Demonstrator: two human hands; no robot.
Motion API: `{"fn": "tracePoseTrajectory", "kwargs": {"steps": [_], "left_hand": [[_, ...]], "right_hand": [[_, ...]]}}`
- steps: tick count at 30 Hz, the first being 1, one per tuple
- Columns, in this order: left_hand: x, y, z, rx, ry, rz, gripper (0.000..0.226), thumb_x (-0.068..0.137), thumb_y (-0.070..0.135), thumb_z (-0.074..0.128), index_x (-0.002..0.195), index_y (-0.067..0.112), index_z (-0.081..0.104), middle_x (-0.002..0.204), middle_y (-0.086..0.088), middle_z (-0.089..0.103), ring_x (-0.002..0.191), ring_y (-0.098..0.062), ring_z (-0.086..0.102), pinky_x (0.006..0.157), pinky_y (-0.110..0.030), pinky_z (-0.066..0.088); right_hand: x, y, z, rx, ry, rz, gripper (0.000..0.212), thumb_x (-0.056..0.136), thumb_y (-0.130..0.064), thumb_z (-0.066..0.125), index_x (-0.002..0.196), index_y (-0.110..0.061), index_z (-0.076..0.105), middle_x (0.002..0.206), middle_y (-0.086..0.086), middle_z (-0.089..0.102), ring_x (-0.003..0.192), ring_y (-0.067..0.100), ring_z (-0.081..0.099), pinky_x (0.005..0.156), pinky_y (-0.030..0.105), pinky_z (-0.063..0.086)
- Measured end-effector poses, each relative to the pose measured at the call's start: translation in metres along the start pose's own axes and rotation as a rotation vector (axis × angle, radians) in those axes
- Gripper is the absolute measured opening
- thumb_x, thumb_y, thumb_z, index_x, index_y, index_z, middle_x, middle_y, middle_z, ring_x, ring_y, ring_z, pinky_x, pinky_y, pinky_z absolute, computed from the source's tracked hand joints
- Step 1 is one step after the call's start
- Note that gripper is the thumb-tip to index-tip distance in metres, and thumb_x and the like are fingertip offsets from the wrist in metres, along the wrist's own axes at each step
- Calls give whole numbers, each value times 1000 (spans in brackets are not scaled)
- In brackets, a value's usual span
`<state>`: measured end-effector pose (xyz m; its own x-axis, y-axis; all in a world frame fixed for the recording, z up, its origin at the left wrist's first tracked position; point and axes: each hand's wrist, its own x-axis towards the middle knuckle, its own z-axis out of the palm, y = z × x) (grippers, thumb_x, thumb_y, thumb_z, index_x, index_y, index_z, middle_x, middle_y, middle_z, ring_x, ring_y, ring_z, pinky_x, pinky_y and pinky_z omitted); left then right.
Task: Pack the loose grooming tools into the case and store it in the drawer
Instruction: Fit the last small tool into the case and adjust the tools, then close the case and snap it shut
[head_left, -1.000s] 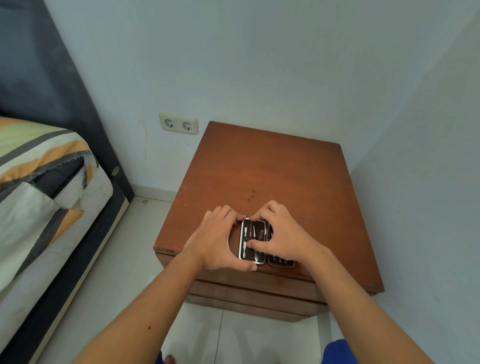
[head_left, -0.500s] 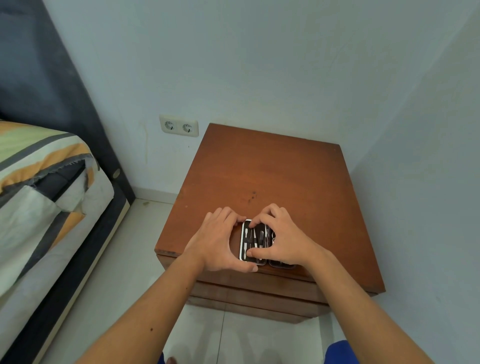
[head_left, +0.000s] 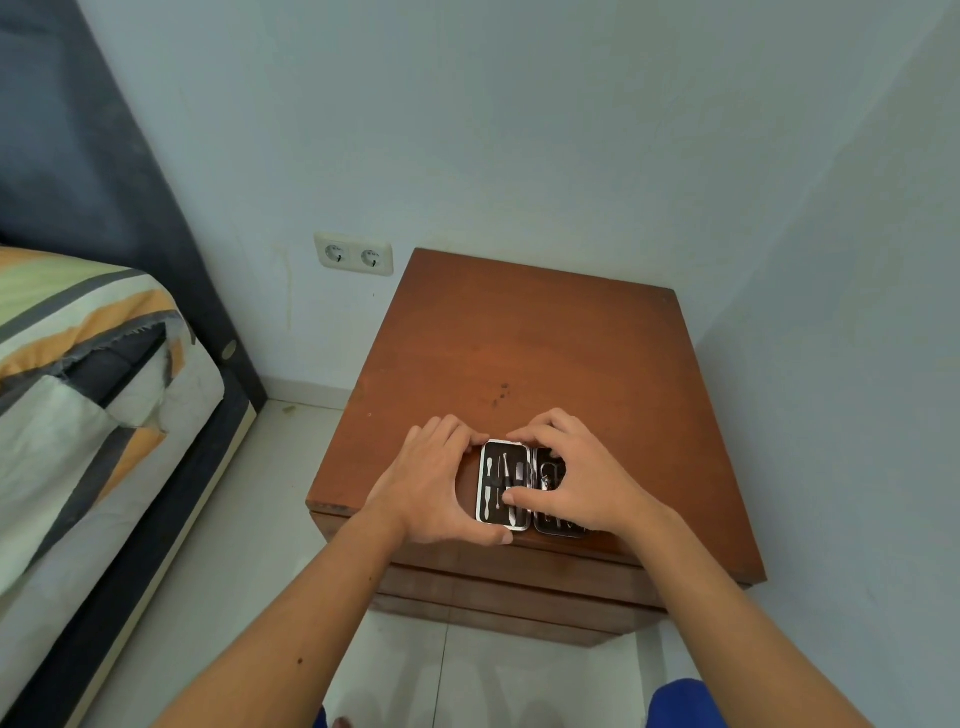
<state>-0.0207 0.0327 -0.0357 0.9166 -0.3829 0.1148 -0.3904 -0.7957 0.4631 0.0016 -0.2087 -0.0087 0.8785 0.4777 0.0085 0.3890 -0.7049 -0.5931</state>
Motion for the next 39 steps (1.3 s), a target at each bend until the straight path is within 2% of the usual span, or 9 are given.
{"fn": "tracePoseTrajectory", "kwargs": {"steps": [6, 11, 14, 18, 21, 25, 32, 36, 39], "left_hand": [[0, -2, 1, -14, -4, -6, 116, 48, 95, 74, 139, 27, 52, 119, 19, 43, 110, -7, 42, 104, -33, 38], [1, -5, 3, -87, 29, -41, 110, 56, 92, 75, 147, 33, 56, 110, 22, 48, 105, -3, 46, 99, -27, 35], [3, -8, 6, -159, 94, -75, 85, 69, 85, 73, 140, 39, 65, 104, 24, 53, 103, 0, 50, 92, -16, 31], [5, -10, 8, -202, 133, -87, 64, 78, 73, 77, 133, 40, 70, 98, 22, 56, 99, 2, 51, 89, -16, 35], [7, -13, 10, -237, 153, -114, 63, 78, 73, 74, 132, 40, 71, 96, 20, 57, 96, 0, 53, 85, -21, 43], [10, -15, 10, -272, 166, -147, 49, 88, 46, 84, 134, 36, 71, 94, 17, 59, 90, -5, 55, 81, -23, 43], [13, -13, 8, -236, 137, -160, 39, 99, 34, 73, 138, 38, 69, 93, 14, 58, 89, -5, 53, 76, -11, 36], [13, -13, 8, -239, 124, -174, 40, 100, 33, 72, 139, 38, 68, 93, 14, 58, 90, -4, 53, 75, -14, 37], [13, -12, 8, -254, 126, -191, 39, 100, 31, 72, 138, 38, 69, 93, 14, 59, 91, -5, 54, 75, -14, 36]], "right_hand": [[-21, 34, -16, -19, 86, 101, 45, 94, -43, 70, 137, -31, 65, 124, -24, 56, 117, -2, 45, 100, 28, 43], [-32, 47, -27, 33, 49, 131, 36, 96, -23, 72, 132, -29, 69, 119, -18, 59, 103, 4, 56, 88, 17, 41], [-41, 49, -30, 114, 43, 175, 41, 91, -26, 79, 131, -30, 70, 115, -13, 61, 101, 6, 58, 90, 16, 44], [-53, 48, -24, 178, 114, 192, 44, 83, -26, 87, 125, -33, 73, 106, -10, 65, 97, 8, 59, 87, 16, 44], [-62, 40, -15, 219, 214, 206, 39, 77, -27, 91, 113, -34, 76, 97, -10, 67, 89, 11, 58, 81, 20, 46], [-73, 25, 1, 203, 295, 245, 34, 73, -33, 94, 102, -32, 76, 90, -14, 69, 90, 7, 56, 77, 16, 41], [-81, 6, 33, 200, 422, 294, 32, 72, -38, 93, 95, -32, 71, 87, -14, 68, 102, 3, 49, 82, 13, 40], [-83, 5, 32, 206, 390, 290, 30, 74, -40, 91, 95, -33, 70, 87, -15, 68, 103, 2, 48, 83, 12, 40], [-77, 10, 20, 250, 363, 305, 17, 84, -40, 84, 95, -35, 72, 87, -14, 71, 100, 1, 50, 80, 10, 37]]}}
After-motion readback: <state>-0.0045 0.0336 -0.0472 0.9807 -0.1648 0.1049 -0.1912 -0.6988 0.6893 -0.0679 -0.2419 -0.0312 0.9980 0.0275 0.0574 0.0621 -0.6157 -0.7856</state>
